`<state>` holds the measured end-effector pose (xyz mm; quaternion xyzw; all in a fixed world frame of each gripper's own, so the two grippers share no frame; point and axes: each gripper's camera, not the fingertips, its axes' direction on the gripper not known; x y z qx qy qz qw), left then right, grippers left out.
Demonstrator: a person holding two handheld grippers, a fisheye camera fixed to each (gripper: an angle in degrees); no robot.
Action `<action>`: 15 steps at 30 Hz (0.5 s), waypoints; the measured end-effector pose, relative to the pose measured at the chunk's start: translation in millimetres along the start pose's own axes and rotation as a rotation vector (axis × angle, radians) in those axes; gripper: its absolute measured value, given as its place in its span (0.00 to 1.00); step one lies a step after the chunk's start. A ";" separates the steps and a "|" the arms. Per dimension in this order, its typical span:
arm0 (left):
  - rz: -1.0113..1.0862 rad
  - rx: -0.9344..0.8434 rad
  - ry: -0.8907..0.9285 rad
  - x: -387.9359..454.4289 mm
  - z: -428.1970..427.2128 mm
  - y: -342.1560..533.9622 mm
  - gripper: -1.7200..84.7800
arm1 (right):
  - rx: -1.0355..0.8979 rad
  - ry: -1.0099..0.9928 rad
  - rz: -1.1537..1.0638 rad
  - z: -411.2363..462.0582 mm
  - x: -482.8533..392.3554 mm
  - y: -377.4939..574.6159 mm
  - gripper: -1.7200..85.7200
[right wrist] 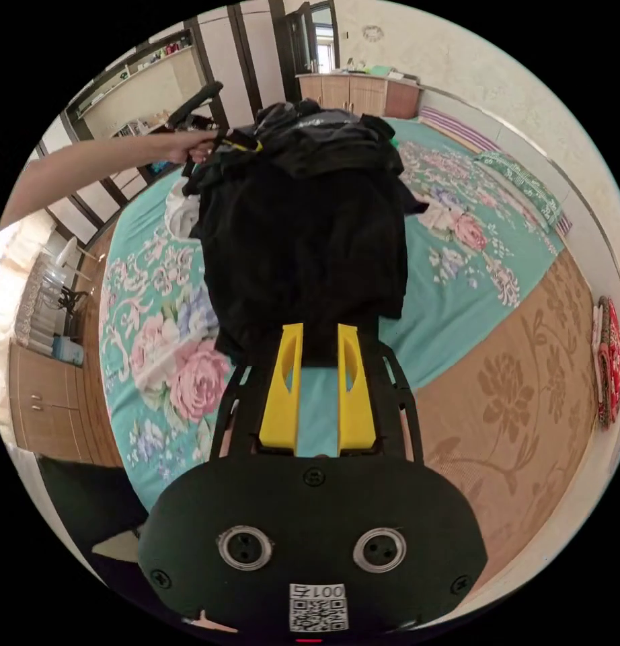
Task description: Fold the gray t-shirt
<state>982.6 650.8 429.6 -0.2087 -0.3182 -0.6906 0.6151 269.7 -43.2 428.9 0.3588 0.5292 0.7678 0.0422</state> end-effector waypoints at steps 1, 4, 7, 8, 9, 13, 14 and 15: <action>-0.014 0.035 0.004 -16.3 -6.4 0.6 0.03 | -0.017 0.007 -0.009 4.6 1.2 2.4 0.08; -0.078 0.166 0.028 -52.4 -40.4 8.2 0.01 | -0.076 0.038 0.006 18.3 14.3 10.6 0.05; -0.086 0.316 0.116 -80.9 -90.9 22.0 0.01 | -0.086 0.043 0.075 21.4 33.3 8.3 0.04; -0.099 0.383 0.236 -92.6 -110.8 27.3 0.01 | -0.072 0.043 0.098 21.3 39.7 4.0 0.04; -0.109 0.400 0.262 -97.3 -119.4 29.4 0.01 | -0.054 0.042 0.112 21.9 44.5 -2.0 0.03; -0.108 0.382 0.261 -119.2 -156.3 39.8 0.01 | 0.013 0.032 0.110 29.7 50.4 -32.4 0.03; -0.119 0.393 0.302 -124.9 -162.7 41.1 0.01 | 0.035 0.028 0.100 33.7 49.4 -45.4 0.02; -0.108 0.384 0.307 -126.2 -166.0 40.6 0.01 | 0.056 0.022 0.091 37.6 47.4 -58.9 0.02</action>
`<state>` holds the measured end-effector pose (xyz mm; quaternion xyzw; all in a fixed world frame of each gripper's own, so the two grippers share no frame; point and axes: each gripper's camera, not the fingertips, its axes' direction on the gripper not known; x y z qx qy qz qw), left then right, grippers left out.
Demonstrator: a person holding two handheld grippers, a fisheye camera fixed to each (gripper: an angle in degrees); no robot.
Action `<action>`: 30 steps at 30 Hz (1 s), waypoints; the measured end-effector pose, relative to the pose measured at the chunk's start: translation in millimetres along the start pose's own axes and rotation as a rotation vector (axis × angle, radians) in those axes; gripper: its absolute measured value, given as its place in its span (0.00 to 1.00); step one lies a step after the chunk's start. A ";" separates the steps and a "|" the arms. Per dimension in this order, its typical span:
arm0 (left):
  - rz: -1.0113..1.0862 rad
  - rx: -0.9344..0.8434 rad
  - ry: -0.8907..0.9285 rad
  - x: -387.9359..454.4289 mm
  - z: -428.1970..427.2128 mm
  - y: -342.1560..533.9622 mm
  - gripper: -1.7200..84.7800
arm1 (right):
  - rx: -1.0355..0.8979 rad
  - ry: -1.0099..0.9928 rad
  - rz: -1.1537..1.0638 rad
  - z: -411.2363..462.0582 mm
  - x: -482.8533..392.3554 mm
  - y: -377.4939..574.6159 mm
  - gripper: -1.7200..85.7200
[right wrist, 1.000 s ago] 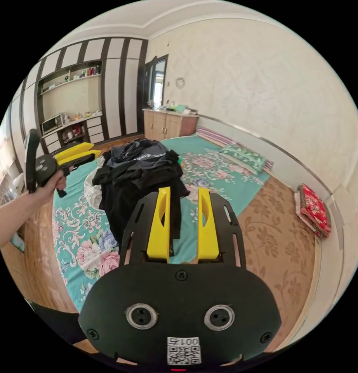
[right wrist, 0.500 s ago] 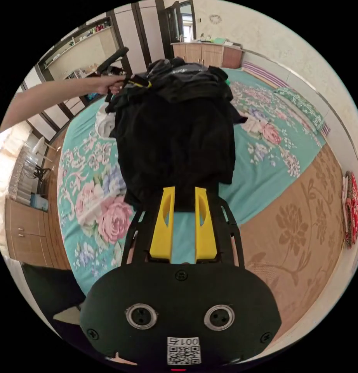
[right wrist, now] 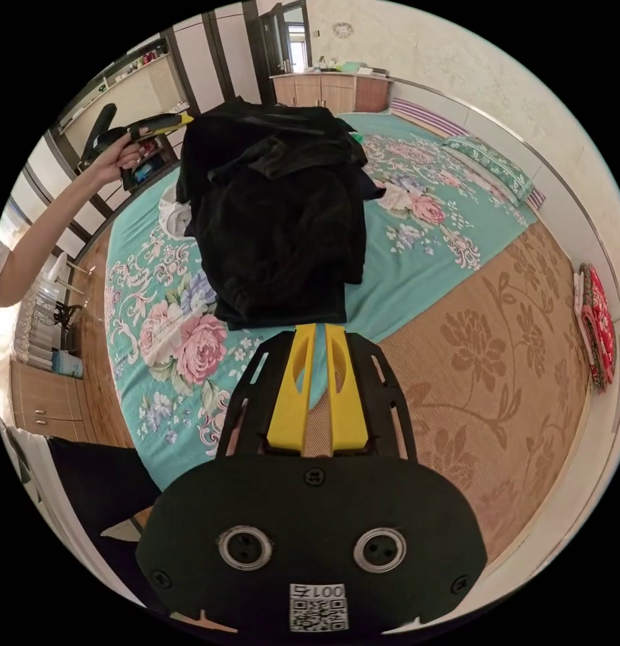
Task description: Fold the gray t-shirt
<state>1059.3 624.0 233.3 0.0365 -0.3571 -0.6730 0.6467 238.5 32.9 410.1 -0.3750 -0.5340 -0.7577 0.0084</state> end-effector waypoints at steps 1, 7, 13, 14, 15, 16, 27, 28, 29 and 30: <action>0.044 -0.007 -0.008 3.6 -7.3 -3.9 0.01 | 0.011 -0.007 -0.006 2.0 -2.0 -6.5 0.02; 0.340 -0.038 0.254 52.1 -39.4 -14.5 0.01 | 0.129 -0.114 -0.025 20.6 -21.3 -64.8 0.02; 0.337 -0.061 -0.444 13.2 -21.3 -19.0 0.06 | 0.143 -0.106 -0.094 37.9 -32.0 -106.4 0.03; 0.329 -0.060 -0.485 -7.4 -12.2 -28.7 0.09 | 0.135 -0.108 -0.099 41.7 -30.8 -108.8 0.03; 0.314 -0.077 -0.488 -18.9 -6.4 -34.7 0.10 | 0.120 -0.108 -0.095 46.6 -28.5 -109.2 0.03; 0.267 -0.130 -0.482 -42.9 6.6 -48.2 0.11 | 0.112 -0.108 -0.091 49.4 -26.9 -108.7 0.03; 0.092 -0.389 -0.272 -152.0 70.8 -108.7 0.01 | -0.085 -0.153 0.033 87.0 21.6 -84.2 0.04; 0.057 -0.353 -0.210 -158.5 66.2 -111.6 0.01 | -0.086 -0.153 0.029 87.3 23.8 -85.6 0.04; 0.032 -0.310 -0.155 -163.3 60.9 -113.6 0.01 | -0.080 -0.158 0.015 87.0 27.7 -90.8 0.04; 0.018 -0.292 -0.141 -165.5 58.5 -114.5 0.01 | -0.056 -0.175 0.003 85.3 31.3 -99.6 0.05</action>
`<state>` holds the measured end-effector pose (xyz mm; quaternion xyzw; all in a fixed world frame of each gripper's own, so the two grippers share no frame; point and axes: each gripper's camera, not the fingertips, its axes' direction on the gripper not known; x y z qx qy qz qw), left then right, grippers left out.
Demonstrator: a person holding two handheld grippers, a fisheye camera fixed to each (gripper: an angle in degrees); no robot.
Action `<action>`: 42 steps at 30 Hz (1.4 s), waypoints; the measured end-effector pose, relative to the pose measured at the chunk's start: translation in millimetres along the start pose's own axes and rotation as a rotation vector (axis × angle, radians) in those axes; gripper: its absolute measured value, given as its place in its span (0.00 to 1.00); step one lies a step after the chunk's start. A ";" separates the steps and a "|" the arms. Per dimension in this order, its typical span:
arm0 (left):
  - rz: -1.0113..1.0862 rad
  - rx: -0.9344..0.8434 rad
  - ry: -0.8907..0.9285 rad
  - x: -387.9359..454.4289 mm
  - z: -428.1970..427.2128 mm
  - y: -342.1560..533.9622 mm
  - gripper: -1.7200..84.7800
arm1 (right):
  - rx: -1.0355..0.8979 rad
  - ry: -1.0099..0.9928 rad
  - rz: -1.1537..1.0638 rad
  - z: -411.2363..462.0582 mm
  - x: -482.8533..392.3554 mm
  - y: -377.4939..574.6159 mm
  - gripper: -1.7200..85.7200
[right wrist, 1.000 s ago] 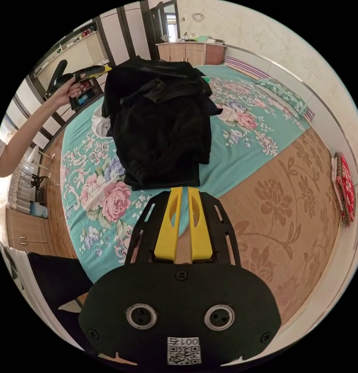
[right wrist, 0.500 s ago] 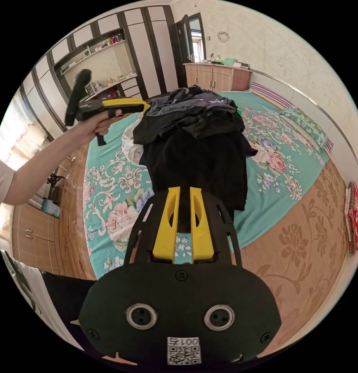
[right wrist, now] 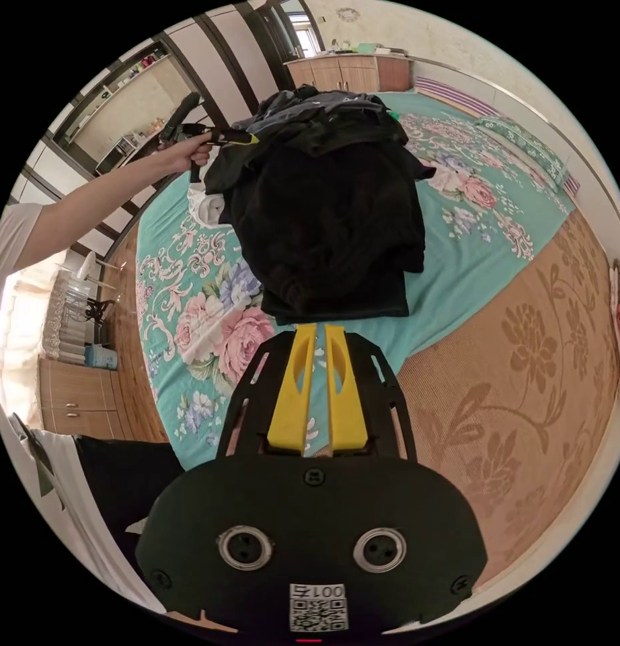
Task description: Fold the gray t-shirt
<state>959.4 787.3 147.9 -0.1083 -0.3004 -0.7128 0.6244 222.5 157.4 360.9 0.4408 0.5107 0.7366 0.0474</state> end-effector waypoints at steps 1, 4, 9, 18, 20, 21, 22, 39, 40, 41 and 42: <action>-0.020 0.012 -0.002 -4.2 -2.8 -0.7 0.01 | 0.021 -0.012 -0.007 -1.9 1.4 -5.9 0.06; -0.007 -0.037 -0.186 -8.1 -1.4 -1.3 0.03 | 0.143 -0.081 -0.076 -9.8 3.8 -51.9 0.10; 0.080 -0.123 -0.312 -6.9 4.3 8.6 0.15 | 0.274 -0.096 -0.226 -5.6 -8.9 -178.0 0.15; 0.089 -0.134 -0.268 -2.5 14.9 34.3 0.06 | 0.201 -0.128 -0.029 18.1 -2.0 -293.9 0.12; 0.033 -0.117 -0.222 -2.1 15.5 43.0 0.02 | 0.162 -0.136 0.021 17.5 -0.9 -298.6 0.10; 0.024 -0.109 -0.220 -1.5 14.9 45.1 0.02 | 0.151 -0.195 0.038 16.0 0.3 -300.3 0.07; 0.008 -0.094 -0.215 -0.4 12.5 49.4 0.01 | 0.146 -0.236 0.049 14.8 1.3 -300.8 0.06; -0.197 0.181 -0.217 89.2 -90.8 139.8 0.16 | 0.808 -1.351 -0.233 -233.5 -17.9 -77.5 0.02; -0.167 0.184 -0.207 105.0 -97.8 144.6 0.16 | 0.848 -1.370 -0.239 -245.6 -17.7 -65.7 0.02; -0.143 0.183 -0.206 121.1 -105.4 149.3 0.16 | 0.913 -1.387 -0.282 -274.0 -21.4 -41.7 0.02; -0.136 0.183 -0.207 129.1 -109.5 151.8 0.16 | 0.941 -1.347 -0.341 -307.1 -31.0 -17.6 0.02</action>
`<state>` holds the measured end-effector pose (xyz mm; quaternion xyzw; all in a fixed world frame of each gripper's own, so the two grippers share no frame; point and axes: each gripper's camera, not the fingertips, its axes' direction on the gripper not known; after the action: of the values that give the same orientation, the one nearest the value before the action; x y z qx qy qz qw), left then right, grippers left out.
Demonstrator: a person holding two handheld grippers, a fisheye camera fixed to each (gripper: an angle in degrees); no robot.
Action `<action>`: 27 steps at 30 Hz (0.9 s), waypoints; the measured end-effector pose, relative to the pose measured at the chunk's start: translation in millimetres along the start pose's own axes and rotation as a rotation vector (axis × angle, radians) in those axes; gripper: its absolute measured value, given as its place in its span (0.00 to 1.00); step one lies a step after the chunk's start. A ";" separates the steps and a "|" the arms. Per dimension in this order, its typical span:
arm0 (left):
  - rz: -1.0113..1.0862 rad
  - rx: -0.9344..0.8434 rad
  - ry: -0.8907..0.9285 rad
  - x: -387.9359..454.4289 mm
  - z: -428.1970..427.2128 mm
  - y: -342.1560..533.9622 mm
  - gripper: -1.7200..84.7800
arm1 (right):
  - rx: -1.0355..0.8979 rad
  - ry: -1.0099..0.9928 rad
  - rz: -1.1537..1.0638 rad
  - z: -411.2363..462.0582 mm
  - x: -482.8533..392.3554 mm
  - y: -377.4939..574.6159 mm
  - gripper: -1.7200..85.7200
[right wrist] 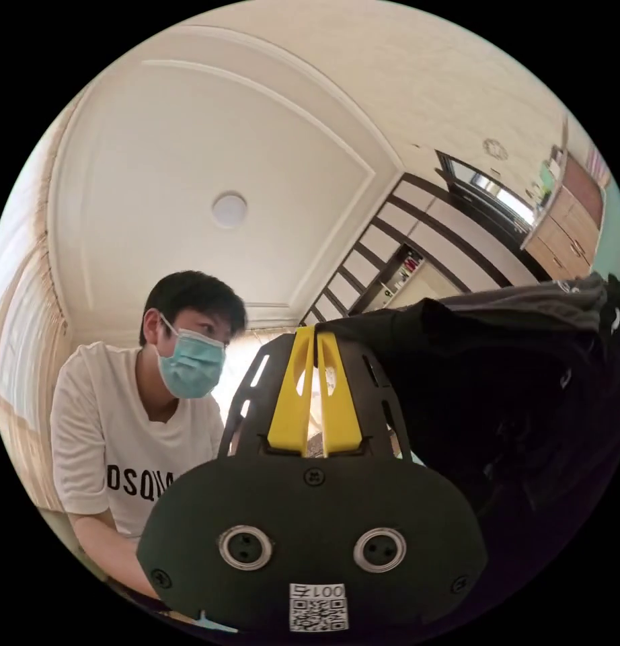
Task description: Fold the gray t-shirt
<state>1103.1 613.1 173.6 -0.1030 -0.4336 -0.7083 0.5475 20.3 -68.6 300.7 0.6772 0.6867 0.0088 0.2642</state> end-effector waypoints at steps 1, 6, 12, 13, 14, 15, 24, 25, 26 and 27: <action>0.011 0.004 0.003 13.5 -12.9 5.2 0.16 | -0.018 0.025 -0.028 2.2 -22.1 -3.3 0.02; 0.087 0.019 0.090 74.1 -66.0 31.0 0.17 | -0.143 0.172 -0.107 16.9 -214.0 -13.2 0.02; 0.092 -0.035 0.160 134.4 -100.4 58.7 0.22 | -0.139 0.206 -0.046 42.4 -414.6 3.6 0.02; 0.048 -0.091 0.195 142.4 -96.7 66.1 0.20 | -0.141 0.234 -0.036 47.3 -432.7 6.8 0.02; 0.020 -0.179 0.219 151.5 -89.9 75.5 0.17 | -0.152 0.302 -0.028 58.7 -468.6 12.9 0.02; -0.005 -0.228 0.221 155.8 -86.4 81.1 0.16 | -0.161 0.346 -0.036 71.4 -504.1 17.0 0.02; -0.304 -0.447 0.602 216.7 -94.9 143.4 0.14 | -0.072 0.395 -0.474 198.8 -762.7 -26.3 0.02; -0.456 -0.400 0.580 212.6 -107.9 146.5 0.10 | -0.063 0.394 -0.509 208.5 -779.3 -29.7 0.02; -0.492 -0.323 0.627 214.2 -125.2 146.9 0.09 | -0.033 0.388 -0.553 225.1 -810.2 -36.6 0.02; -0.498 -0.291 0.667 216.4 -134.0 146.3 0.09 | -0.001 0.411 -0.580 240.3 -838.4 -42.2 0.02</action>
<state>1191.7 363.6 300.6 0.1628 -0.1403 -0.8668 0.4499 23.8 -938.9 372.6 0.4380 0.8892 0.0697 0.1122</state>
